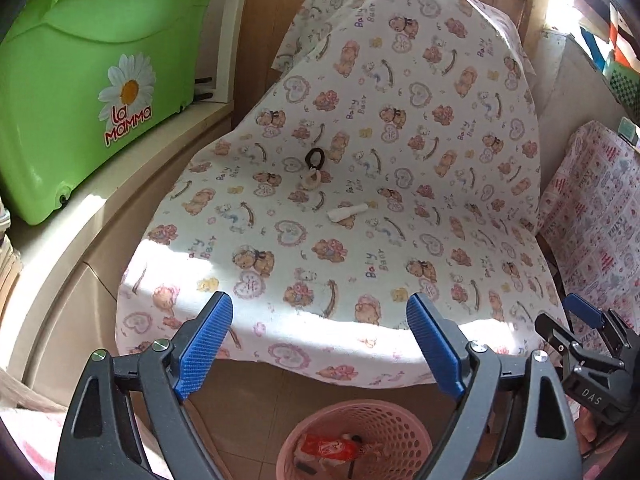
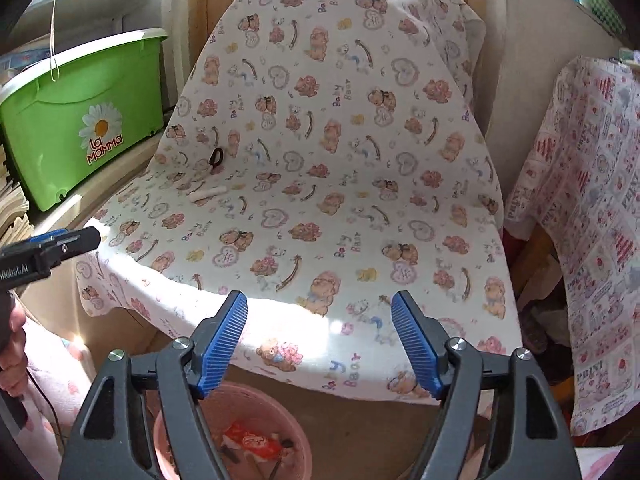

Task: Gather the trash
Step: 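Raise both open tools back toward the chair seat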

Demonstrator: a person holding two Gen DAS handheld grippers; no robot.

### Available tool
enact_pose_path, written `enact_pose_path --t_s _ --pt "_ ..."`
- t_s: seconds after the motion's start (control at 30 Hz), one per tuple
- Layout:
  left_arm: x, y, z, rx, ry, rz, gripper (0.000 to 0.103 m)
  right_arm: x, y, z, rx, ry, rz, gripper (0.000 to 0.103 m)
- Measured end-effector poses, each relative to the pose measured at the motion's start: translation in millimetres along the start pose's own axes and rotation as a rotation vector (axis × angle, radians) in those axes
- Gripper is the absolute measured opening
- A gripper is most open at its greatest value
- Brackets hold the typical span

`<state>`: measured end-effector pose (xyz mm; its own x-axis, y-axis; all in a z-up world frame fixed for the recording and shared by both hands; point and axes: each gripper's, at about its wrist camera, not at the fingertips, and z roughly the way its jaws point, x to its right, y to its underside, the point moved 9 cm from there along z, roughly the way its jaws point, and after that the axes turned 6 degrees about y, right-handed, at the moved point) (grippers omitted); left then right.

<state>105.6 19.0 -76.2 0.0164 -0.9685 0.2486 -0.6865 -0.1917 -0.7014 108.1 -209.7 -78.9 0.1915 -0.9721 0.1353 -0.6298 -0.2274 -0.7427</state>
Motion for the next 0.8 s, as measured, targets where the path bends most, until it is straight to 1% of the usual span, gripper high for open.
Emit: enact_pose_path --t_s 0.03,0.07,0.13,0.2,0.27,0.33,0.43,0.47,0.5,0.53,0.6,0.63,0.67,0.7,0.77,0.8 --pt "-3 -8 1 0.001 -0.006 0.009 0.087 -1 -4 1 0.01 0.0 -0.012 0.082" --pt "-5 -17 3 0.002 -0.01 0.024 0.087 0 -9 2 0.022 -0.003 -0.017 0.084" --pt "-6 -33 8 0.004 -0.015 0.074 0.087 3 -18 6 0.031 -0.011 -0.006 0.084" --pt "-8 -47 13 0.021 -0.045 0.149 0.087 6 -25 11 0.034 -0.023 -0.002 0.084" --pt "-12 -59 22 0.036 -0.058 0.205 0.087 10 -30 17 0.036 -0.01 -0.012 0.084" --pt "-19 -65 34 0.031 -0.052 0.217 0.087 15 -34 23 0.036 0.008 -0.024 0.084" --pt "-29 -68 54 0.005 -0.024 0.185 0.085 24 -36 33 0.025 0.016 -0.01 0.085" --pt "-30 -68 59 -0.001 -0.012 0.175 0.079 27 -37 37 0.018 0.015 0.0 0.085" --pt "-28 -70 64 0.001 0.015 0.186 0.07 29 -37 41 0.012 0.016 0.011 0.085" --pt "-25 -72 70 -0.003 0.032 0.215 0.066 31 -37 45 0.005 0.019 0.02 0.085" --pt "-24 -78 81 -0.01 0.006 0.275 0.045 32 -37 52 -0.008 0.017 0.032 0.085" --pt "-24 -80 85 -0.009 -0.003 0.288 0.041 32 -37 54 -0.012 0.015 0.036 0.085" --pt "-24 -80 89 -0.015 -0.004 0.279 0.037 32 -37 56 -0.019 0.011 0.039 0.085" --pt "-24 -79 92 -0.032 0.009 0.255 0.035 31 -36 58 -0.026 0.002 0.044 0.085" --pt "-20 -73 98 -0.065 0.068 0.199 0.033 27 -36 62 -0.04 -0.018 0.054 0.085" --pt "-18 -70 101 -0.083 0.085 0.191 0.032 25 -36 63 -0.043 -0.025 0.055 0.085"
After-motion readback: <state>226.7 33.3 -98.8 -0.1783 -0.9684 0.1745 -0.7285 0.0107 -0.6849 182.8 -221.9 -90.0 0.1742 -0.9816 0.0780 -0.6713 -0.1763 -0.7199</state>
